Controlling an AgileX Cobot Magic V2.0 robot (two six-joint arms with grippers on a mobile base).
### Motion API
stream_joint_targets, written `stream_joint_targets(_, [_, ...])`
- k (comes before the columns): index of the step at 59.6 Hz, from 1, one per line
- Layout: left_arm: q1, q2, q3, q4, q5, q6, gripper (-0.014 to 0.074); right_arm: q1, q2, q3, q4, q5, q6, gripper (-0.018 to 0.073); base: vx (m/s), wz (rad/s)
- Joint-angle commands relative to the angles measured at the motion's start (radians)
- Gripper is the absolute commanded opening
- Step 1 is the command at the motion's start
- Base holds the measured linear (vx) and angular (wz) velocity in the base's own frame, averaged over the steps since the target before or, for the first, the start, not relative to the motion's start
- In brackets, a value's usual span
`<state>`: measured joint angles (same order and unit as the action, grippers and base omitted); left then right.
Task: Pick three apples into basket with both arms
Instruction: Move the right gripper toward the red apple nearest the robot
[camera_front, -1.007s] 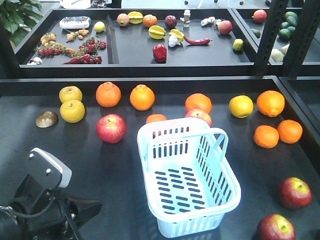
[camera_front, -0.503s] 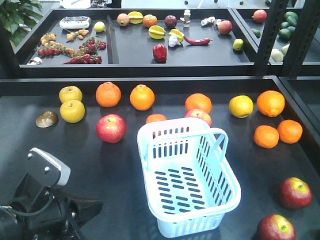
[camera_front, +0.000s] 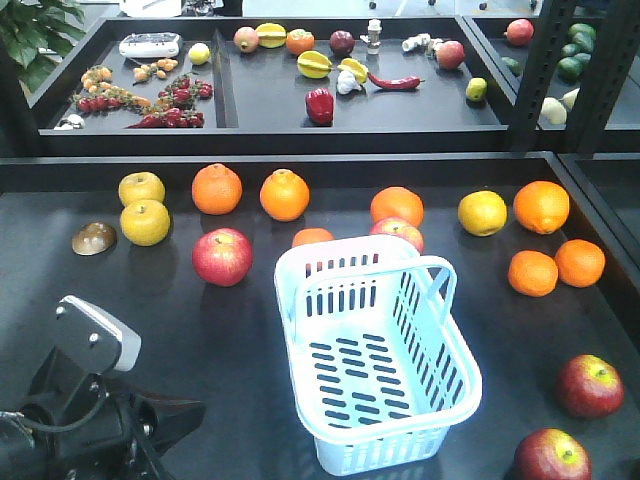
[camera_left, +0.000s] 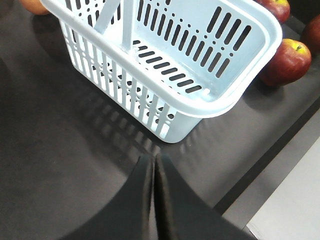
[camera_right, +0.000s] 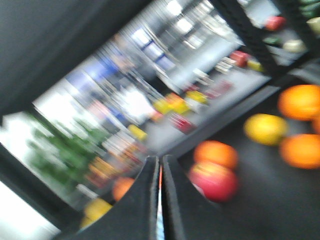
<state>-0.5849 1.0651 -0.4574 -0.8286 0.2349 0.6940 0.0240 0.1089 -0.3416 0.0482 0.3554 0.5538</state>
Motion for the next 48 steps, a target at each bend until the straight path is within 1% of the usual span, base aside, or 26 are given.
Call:
stream_joint_targets(1, [-0.006,-0.018,-0.023,-0.021,-0.032,-0.005,-0.0006,-0.004,0.145,-0.165,-0.118,0.179,-0.154,-0.0005,0.0,0.0])
stream_joint_targets(7, [-0.006,-0.018,-0.023,-0.021,-0.032,-0.005,-0.0006,-0.004,0.305,-0.307,-0.189,0.389,-0.273,-0.0002,0.0,0.0])
stream_joint_targets(10, [-0.006,-0.018,-0.023,-0.021,-0.032,-0.005,-0.0006,-0.004,0.386,-0.36,-0.218,0.458,-0.326,-0.0001,0.0,0.0])
stream_joint_targets(14, [-0.006,-0.018,-0.023,-0.021,-0.032,-0.005,-0.0006,-0.004,0.47,-0.398,-0.25,0.471,-0.386,0.0001,0.0,0.0])
stream_joint_targets(19, [-0.006,-0.018,-0.023,-0.021,-0.032,-0.005,-0.0006,-0.004,0.542,-0.412,-0.286,0.43,-0.411,0.0004,0.0,0.0])
stream_joint_targets(27, [-0.006,-0.018,-0.023,-0.021,-0.032,-0.005,-0.0006,-0.004,0.627,-0.412,-0.253,0.369,-0.409,0.0005,0.0,0.0])
stream_joint_targets(33, [-0.006,-0.018,-0.023,-0.021,-0.032,-0.005,-0.0006,-0.004,0.71,-0.413,-0.247,0.391,-0.433,0.0008,0.0,0.0])
stream_joint_targets(38, [-0.006,-0.018,-0.023,-0.021,-0.032,-0.005,-0.0006,-0.004,0.806,-0.43,-0.199,0.447,-0.494,0.0021,0.0,0.0])
stream_joint_targets(43, [-0.006,-0.018,-0.023,-0.021,-0.032,-0.005,-0.0006,-0.004,0.912,-0.472,-0.106,0.529,-0.582,0.008,0.0,0.0])
stream_joint_targets(48, [-0.006,-0.018,-0.023,-0.021,-0.035,-0.005,-0.0006,-0.005,1.022,-0.526,-0.031,0.611,-0.633,0.0209,0.0,0.0])
